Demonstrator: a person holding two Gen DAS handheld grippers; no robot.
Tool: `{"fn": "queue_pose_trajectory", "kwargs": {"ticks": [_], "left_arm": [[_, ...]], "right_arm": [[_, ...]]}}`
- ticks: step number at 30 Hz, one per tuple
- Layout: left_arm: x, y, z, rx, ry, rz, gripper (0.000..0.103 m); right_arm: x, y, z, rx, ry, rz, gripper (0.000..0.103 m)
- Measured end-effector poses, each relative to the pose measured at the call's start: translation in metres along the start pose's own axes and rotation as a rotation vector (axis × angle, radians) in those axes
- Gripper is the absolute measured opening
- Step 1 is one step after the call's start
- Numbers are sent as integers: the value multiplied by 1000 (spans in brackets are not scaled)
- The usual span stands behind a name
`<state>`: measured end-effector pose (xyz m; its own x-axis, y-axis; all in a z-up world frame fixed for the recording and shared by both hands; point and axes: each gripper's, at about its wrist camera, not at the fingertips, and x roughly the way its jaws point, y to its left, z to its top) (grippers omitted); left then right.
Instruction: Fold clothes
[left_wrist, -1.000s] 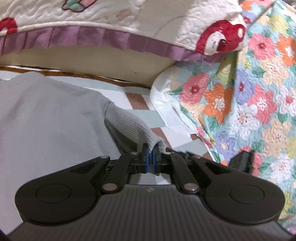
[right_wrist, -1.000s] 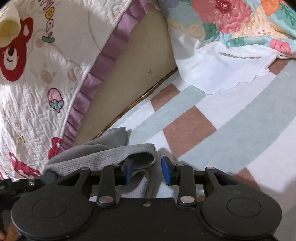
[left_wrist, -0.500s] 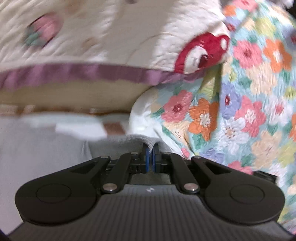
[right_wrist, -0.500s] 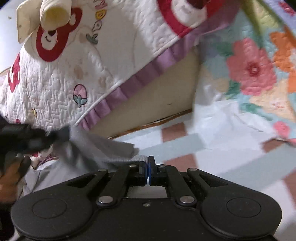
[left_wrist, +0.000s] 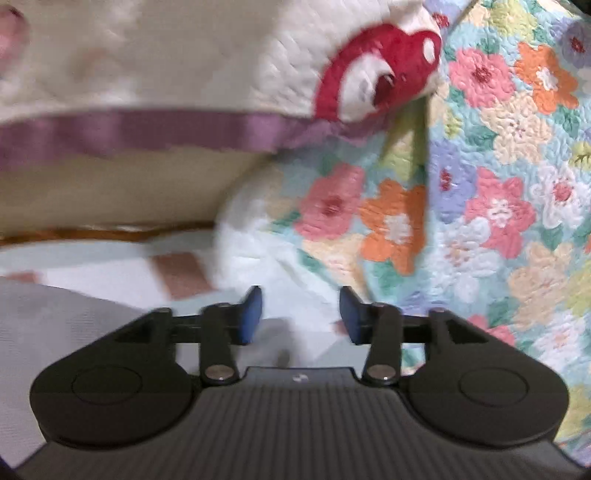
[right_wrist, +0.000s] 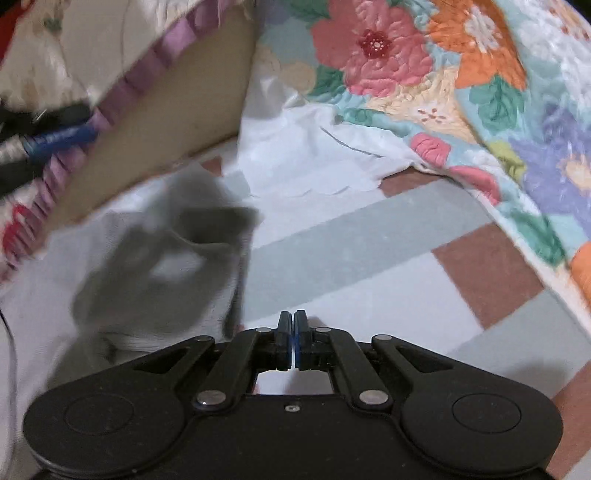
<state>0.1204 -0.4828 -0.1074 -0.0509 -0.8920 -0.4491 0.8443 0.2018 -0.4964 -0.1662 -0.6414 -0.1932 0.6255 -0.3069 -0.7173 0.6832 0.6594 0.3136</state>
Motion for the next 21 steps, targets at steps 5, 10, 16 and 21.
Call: {"fn": "queue_pose_trajectory", "kwargs": {"ticks": [5,10,16,21], "left_arm": [[-46,53,-32,22,94,203,44],[-75,100,-53,-81,122,380,43],[-109,127,-58,-217,47,381,39],[-129,110,-56,-99,43,407,38]], "right_arm": [[-3,-1,10,2,-107,131,47],[44,13,39,-46,-82,219,65],[93,37,60,-105,-128,93,77],[79,51,70,-167,-218,66,2]]}}
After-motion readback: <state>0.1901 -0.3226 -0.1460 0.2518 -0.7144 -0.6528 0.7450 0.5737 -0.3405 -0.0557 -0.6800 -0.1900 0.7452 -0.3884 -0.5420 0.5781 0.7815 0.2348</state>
